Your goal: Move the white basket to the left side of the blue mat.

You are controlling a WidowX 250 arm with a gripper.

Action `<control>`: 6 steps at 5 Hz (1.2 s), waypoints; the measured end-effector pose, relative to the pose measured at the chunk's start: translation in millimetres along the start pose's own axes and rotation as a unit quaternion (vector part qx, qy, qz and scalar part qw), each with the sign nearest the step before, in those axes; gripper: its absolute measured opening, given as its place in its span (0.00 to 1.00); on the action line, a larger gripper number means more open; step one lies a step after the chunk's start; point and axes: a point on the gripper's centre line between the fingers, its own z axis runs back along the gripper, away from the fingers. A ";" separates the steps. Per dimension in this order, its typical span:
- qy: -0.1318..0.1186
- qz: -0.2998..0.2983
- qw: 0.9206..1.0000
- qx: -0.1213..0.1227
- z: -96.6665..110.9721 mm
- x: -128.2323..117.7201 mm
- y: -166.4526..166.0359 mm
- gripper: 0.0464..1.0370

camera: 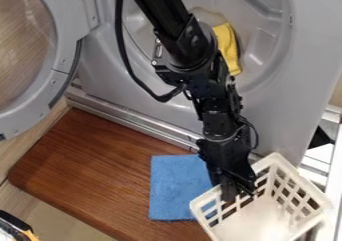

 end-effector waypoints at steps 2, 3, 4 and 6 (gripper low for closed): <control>0.007 -0.016 1.000 0.002 1.7 -2.0 -0.8 0.04; -0.008 -0.030 1.000 0.007 14.6 -6.4 -5.3 0.04; -0.012 -0.044 0.999 0.000 22.5 -15.7 -11.9 0.04; -0.032 -0.051 0.998 -0.007 44.0 -39.1 -14.5 0.04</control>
